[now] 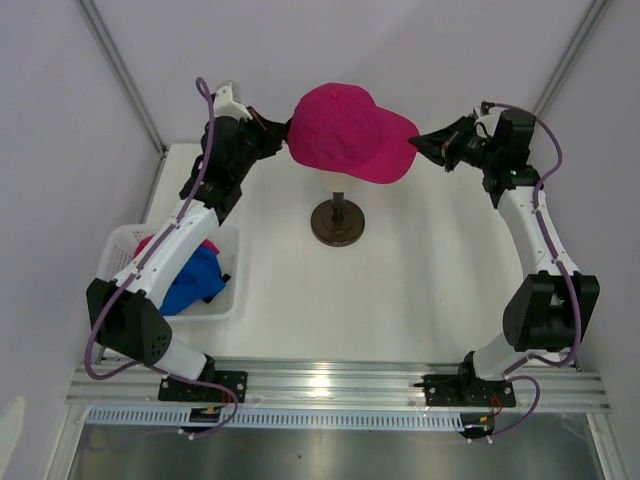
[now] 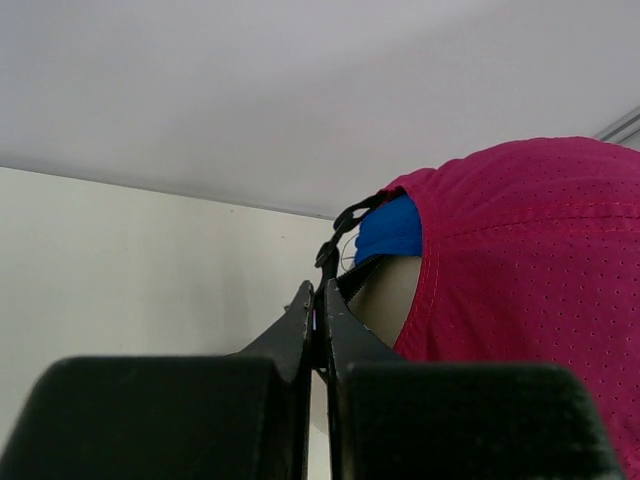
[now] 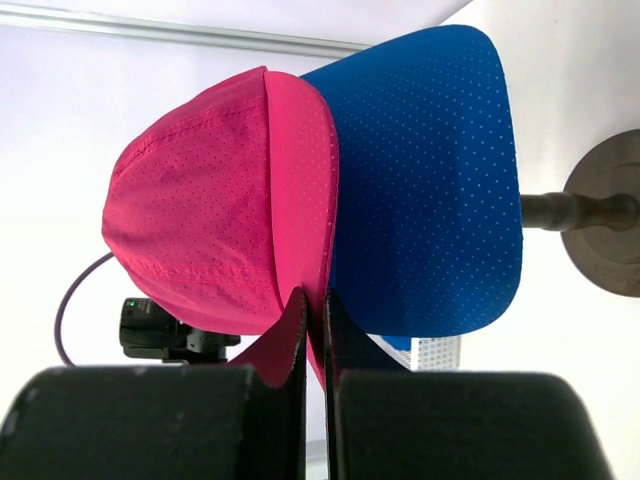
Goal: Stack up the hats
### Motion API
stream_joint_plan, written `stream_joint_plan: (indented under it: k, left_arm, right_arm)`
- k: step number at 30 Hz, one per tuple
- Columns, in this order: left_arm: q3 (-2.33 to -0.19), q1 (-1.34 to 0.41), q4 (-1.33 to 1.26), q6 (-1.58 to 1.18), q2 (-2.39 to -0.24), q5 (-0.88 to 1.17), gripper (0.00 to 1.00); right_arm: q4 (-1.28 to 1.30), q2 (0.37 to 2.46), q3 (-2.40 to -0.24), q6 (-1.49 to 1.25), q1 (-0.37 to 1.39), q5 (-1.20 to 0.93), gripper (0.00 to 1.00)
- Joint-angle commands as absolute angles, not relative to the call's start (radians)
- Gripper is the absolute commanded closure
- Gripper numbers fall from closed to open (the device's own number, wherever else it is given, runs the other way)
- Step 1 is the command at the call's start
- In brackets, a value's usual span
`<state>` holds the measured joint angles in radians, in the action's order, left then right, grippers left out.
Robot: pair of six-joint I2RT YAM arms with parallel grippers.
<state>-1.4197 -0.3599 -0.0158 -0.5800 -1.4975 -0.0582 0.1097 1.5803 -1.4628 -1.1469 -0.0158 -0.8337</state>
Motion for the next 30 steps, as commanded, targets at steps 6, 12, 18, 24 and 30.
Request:
stream_joint_plan:
  k: [6,12,18,24,30]
  left_arm:
    - [-1.37,-0.351,0.072,-0.477,-1.436,-0.129,0.99]
    - [-1.453,-0.351,0.13,-0.41,-1.402,-0.127,0.76]
    - [-1.489,-0.342,0.182,-0.321,-1.333,-0.181,0.29]
    - [-1.435,-0.171,0.363,-0.36,-1.195,-0.235,0.04]
    - [-1.29,0.161,0.619,-0.489,-1.065,-0.173,0.03]
  right_arm:
    - [0.27,1.637,-1.496,-0.985,-0.038,-0.792,1.0]
    - [0.369,1.617,-1.548,-0.905,-0.038,-0.773,0.73]
    - [0.601,1.631,-1.751,-0.708,-0.055,-0.761,0.5]
    - [0.742,1.54,-1.905,-0.532,-0.052,-0.736,0.4]
    - [0.609,1.249,-1.68,-0.379,0.093,-0.704,0.29]
